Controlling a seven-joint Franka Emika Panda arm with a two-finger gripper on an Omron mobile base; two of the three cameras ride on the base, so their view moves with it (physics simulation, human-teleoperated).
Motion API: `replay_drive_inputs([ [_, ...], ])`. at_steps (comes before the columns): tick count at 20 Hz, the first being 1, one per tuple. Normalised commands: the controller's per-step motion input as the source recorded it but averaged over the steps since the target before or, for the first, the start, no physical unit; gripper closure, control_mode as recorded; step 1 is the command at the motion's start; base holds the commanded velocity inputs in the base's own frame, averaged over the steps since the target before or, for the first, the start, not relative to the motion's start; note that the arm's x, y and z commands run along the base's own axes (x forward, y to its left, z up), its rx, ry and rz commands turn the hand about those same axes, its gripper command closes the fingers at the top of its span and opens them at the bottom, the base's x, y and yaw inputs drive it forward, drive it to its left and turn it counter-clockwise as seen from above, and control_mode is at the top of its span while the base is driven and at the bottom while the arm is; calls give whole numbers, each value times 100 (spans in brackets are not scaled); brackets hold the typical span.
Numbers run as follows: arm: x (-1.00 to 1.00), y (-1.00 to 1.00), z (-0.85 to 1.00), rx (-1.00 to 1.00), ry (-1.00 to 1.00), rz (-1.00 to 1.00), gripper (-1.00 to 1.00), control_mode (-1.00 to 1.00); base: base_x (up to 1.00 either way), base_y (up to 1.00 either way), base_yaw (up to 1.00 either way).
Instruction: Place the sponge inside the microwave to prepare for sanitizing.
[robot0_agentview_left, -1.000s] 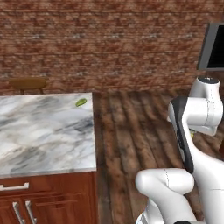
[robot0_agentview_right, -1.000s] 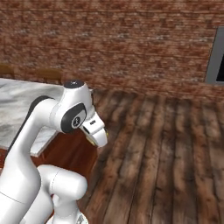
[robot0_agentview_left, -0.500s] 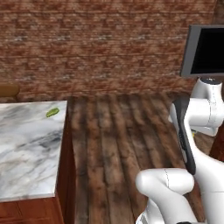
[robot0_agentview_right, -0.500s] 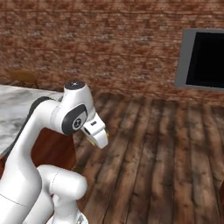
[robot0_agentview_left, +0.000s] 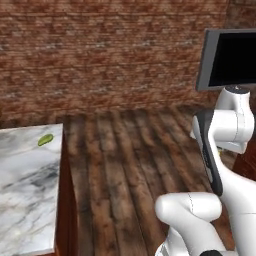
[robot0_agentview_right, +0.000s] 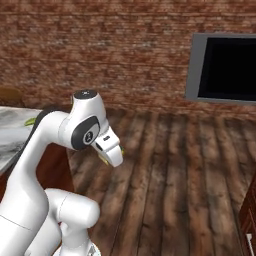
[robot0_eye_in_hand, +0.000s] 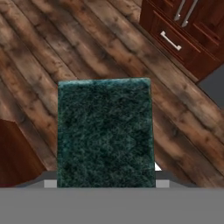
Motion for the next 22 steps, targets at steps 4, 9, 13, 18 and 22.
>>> replay_drive_inputs([
  [4,0,0,0,0,0,0,100,100,0,0,-27],
  [9,0,0,0,0,0,0,100,100,20,-9,-34],
  [13,0,0,0,0,0,0,100,100,42,-26,-40],
  [18,0,0,0,0,0,0,100,100,24,-32,-36],
  [22,0,0,0,0,0,0,100,100,15,-23,-33],
])
